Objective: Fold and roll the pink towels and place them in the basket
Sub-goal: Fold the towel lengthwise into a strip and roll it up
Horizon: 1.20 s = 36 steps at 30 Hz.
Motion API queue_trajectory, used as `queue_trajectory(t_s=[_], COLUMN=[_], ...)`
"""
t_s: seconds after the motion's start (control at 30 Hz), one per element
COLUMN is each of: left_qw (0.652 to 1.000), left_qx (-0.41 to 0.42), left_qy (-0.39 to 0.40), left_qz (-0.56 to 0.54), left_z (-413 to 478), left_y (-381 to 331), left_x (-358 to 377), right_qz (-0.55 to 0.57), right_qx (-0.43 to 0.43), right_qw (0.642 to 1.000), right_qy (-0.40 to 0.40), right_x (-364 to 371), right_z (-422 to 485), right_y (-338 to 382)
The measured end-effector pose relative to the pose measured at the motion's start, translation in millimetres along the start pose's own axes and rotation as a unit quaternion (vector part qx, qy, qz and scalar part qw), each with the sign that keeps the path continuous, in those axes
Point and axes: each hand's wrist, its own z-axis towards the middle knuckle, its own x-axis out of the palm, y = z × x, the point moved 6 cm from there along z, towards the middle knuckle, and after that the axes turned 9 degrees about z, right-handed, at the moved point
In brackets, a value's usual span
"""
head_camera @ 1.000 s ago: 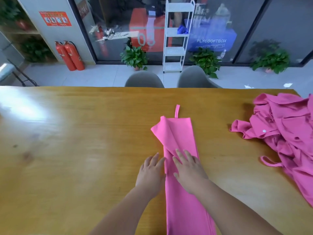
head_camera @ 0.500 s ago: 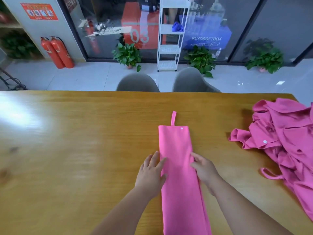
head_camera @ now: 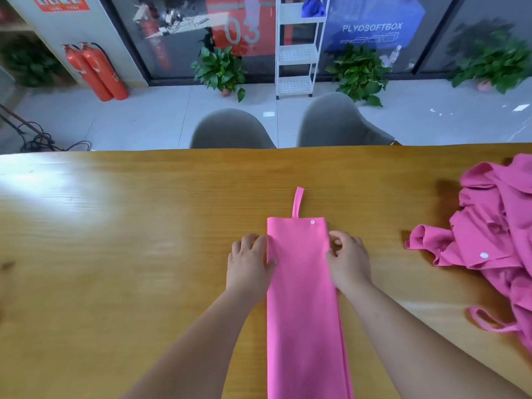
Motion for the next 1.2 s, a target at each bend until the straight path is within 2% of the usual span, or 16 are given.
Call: queue_trajectory(t_s=[0.17,0.3,0.47,0.53,0.6,0.67,0.83,0.93,1.0,1.07,1.2], left_qw=[0.979,0.961,0.914,0.886,0.854,0.842,0.827,0.798,0.829,0.854,0.861], left_qx=[-0.111,-0.18,-0.205,-0.193,-0.166,-0.128,-0.026,0.051,0.059,0.039,0.021], left_qy=[0.053,0.092,0.145,0.174,0.214,0.235,0.223,0.212,0.176,0.131,0.064], left_qz=[-0.165,-0.19,-0.318,-0.383,-0.444,-0.469,-0.515,-0.561,-0.528,-0.501,-0.504], left_z=[48.0,74.1,84.5,83.5,76.4,69.3,46.6,27.4,23.5,21.3,26.1], left_y=[-4.8,-10.1,-5.0,-2.3,-5.3,-9.1,-22.7,-34.2,-36.3,-33.4,-31.1], left_x=[1.3,-1.6,-3.8,-10.0,-21.3,-36.4,-97.4,-134.1,-143.5,-144.7,-140.5], right_qz=[-0.023,-0.043,0.049,0.131,0.232,0.305,0.344,0.364,0.334,0.312,0.325], right_qx=[0.034,0.083,0.099,0.101,0.111,0.107,0.004,-0.065,-0.079,-0.087,-0.092], right_qw=[0.998,0.99,0.987,0.976,0.95,0.923,0.905,0.881,0.897,0.919,0.926], right_qy=[0.046,0.108,0.114,0.141,0.179,0.208,0.253,0.297,0.279,0.225,0.17], right_x=[3.6,8.5,-0.6,-3.8,-10.7,-24.4,-82.6,-114.0,-115.9,-112.3,-111.3], right_z=[42.4,58.0,66.3,65.8,58.7,47.5,16.1,-6.5,-10.7,-10.0,-5.4], right_y=[23.7,29.0,21.8,18.3,21.6,34.2,84.8,112.0,117.6,113.9,109.9])
